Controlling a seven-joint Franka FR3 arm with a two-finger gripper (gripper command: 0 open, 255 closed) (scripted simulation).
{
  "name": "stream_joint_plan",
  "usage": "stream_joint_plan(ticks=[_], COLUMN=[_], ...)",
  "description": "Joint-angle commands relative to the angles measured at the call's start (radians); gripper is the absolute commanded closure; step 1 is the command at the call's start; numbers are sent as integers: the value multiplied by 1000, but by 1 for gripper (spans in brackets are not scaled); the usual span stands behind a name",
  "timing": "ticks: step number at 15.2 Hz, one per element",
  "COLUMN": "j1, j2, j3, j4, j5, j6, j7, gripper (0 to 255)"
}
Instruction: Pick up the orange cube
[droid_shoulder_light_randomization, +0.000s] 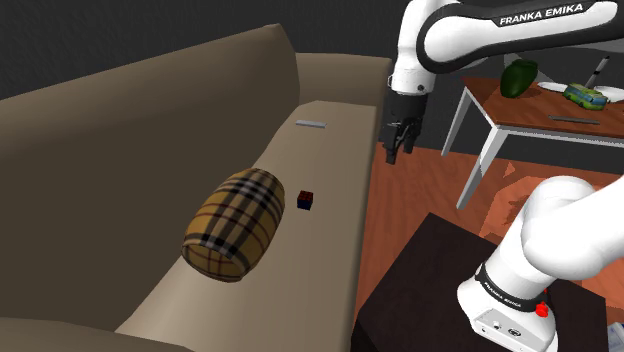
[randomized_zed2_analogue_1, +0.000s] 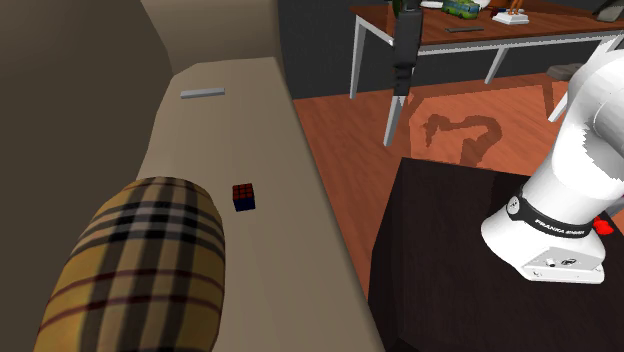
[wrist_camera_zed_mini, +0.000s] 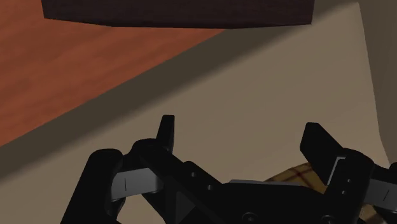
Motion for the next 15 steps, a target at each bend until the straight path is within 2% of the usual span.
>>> stream_joint_plan(ticks=[1, 8, 15], j1=[4, 10, 15], j2=[61, 296, 563], j3=[0, -13, -22], j4=[-14, 0, 88], j5=[-4, -18, -18], j6=[84, 331, 536], j7=[-18, -89, -154], gripper=[0, 0, 0])
